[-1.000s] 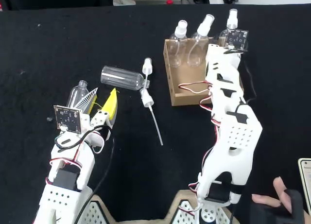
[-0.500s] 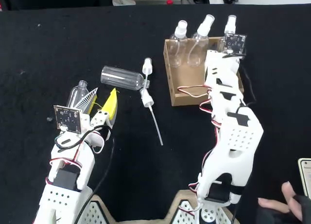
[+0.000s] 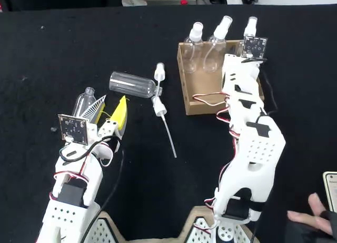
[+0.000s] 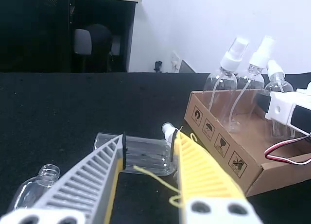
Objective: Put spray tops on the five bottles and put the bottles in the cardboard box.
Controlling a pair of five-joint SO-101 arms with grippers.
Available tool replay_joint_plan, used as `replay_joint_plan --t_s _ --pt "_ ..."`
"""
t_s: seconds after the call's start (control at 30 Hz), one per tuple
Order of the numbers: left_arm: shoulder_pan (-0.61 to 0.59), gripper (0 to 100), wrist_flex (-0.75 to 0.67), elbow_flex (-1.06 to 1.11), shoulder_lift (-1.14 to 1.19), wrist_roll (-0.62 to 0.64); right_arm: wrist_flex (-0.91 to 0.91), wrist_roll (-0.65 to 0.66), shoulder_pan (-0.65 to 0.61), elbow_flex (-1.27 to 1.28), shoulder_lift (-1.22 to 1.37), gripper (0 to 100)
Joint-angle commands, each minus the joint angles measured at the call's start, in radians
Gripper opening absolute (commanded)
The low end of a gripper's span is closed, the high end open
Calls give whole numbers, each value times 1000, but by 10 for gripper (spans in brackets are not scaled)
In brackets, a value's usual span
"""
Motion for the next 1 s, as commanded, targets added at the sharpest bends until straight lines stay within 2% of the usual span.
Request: replay_joint_plan --t_s 0.0,0.43,0.67,0.97 --pt "5 166 -15 22 -9 -12 -20 11 46 -54 -79 162" --pt "5 166 -15 22 -9 -12 -20 5 54 -47 -113 155" --pt "5 166 -15 22 -9 -12 -21 5 48 56 -259 155" --pt "5 166 -15 22 -9 -12 -25 5 58 148 -321 155"
